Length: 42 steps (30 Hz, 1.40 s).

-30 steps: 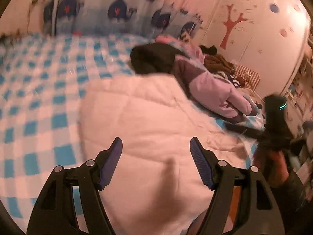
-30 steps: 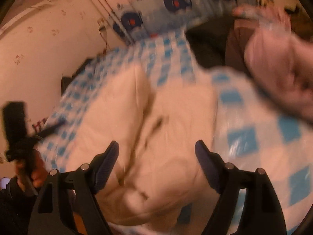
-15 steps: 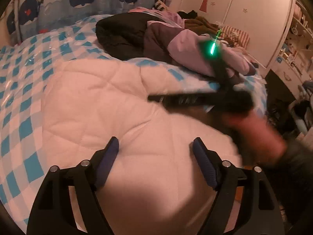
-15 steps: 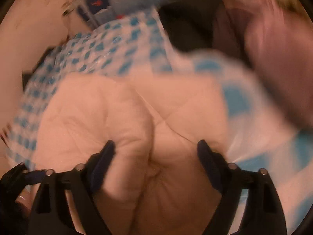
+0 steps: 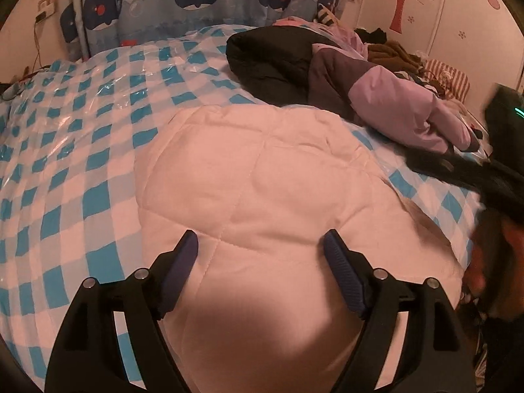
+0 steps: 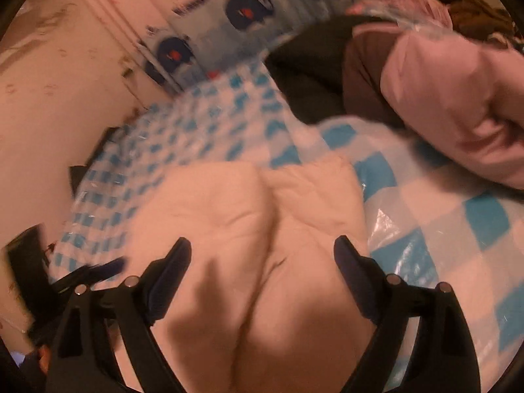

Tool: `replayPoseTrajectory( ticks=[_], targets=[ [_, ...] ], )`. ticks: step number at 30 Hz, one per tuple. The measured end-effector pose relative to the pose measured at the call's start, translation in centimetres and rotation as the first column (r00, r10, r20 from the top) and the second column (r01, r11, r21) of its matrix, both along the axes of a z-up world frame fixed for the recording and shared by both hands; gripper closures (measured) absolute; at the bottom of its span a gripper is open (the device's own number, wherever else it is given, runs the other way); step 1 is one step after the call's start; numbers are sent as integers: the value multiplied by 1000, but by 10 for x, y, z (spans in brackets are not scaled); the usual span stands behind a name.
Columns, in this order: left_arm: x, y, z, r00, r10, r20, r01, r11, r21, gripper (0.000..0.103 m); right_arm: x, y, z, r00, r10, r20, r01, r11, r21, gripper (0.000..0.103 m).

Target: Fold large clothes

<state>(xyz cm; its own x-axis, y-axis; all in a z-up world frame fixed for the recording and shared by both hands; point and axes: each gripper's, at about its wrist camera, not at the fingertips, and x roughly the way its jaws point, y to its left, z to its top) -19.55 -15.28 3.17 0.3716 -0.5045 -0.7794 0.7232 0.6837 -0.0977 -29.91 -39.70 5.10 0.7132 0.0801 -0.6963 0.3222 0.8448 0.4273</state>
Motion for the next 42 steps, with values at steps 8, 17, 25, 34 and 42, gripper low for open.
replayPoseTrajectory(
  ticks=[8,17,25,34,42],
  targets=[
    [-18,-16,-10,994,-9,105,0,997,84,26,-4,3,-90,995,-38,-95,48,994,101,7],
    [-15,-8,-9,995,8,95,-13,999,53,25,-43,24,-34,999,-42,-21,42,999,-2,8],
    [-32,-2,0,993,20,114,-28,997,70,25,-40,27,-83,996,-35,-88,44,993,105,7],
    [-43,15,-5,992,59,116,-67,996,62,24,-56,32,-51,998,-48,-46,49,999,22,7],
    [-48,13,-12,987,48,154,-60,995,77,23,-55,33,-76,992,-24,-125,31,998,59,7]
  ],
)
